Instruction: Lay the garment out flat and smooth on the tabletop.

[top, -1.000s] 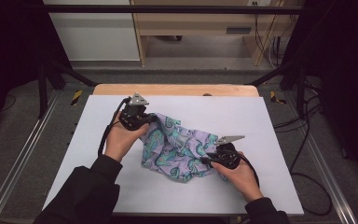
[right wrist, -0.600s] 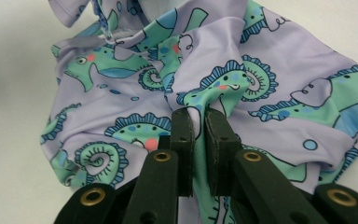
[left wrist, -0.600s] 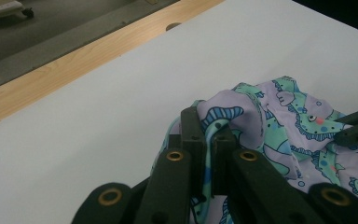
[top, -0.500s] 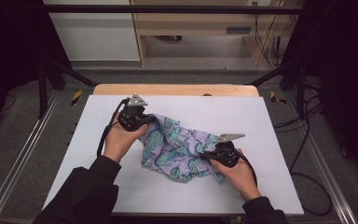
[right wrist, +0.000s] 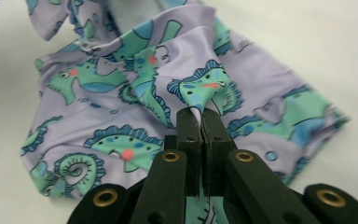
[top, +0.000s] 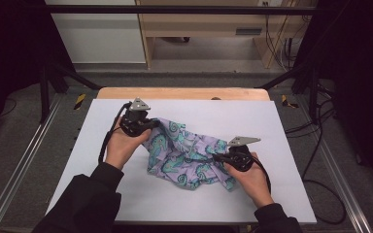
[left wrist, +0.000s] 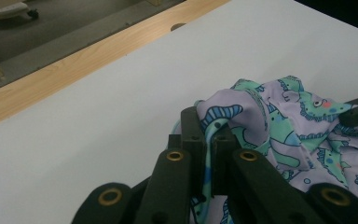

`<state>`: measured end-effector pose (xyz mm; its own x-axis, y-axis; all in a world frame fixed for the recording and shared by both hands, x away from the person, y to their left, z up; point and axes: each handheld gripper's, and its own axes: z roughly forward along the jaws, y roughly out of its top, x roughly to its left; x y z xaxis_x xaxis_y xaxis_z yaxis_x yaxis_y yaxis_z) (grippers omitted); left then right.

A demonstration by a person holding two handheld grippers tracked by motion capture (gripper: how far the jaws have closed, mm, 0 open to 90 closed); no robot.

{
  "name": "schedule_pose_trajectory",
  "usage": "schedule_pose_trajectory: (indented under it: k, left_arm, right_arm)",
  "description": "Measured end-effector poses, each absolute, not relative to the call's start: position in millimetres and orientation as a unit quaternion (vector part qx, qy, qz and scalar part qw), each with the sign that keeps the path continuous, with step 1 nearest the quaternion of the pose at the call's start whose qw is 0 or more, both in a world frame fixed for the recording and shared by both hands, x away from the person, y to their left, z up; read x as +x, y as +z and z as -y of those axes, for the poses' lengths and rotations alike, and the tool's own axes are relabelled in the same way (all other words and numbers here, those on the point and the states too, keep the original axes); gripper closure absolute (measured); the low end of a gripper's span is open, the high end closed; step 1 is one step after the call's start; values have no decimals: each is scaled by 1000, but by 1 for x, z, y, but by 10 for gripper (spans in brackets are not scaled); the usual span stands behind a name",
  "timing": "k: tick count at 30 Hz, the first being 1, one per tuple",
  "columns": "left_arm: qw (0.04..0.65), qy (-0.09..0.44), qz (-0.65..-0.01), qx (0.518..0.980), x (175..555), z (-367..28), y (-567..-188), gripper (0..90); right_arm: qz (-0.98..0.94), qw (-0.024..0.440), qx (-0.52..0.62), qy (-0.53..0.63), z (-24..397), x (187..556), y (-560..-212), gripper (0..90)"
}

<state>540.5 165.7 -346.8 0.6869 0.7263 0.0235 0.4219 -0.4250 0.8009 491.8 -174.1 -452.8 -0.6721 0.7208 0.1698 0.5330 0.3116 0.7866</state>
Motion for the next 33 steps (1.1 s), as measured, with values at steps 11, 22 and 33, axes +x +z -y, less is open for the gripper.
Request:
schedule_pose_trajectory:
  k: [11,22,33]
  left_arm:
    - [417,198,-351,815,534,-181,-341,882]
    - [446,230,-355,788,532,-192,-332,883]
    - [470,249,-364,764,541,-201,-318,883]
  right_arm:
    - [-793,179,379,442,188,497,-412,887]
    - [-768,256,378,450,186,512,-363,888]
    - [-740,296,382,467,186,527,-326,889]
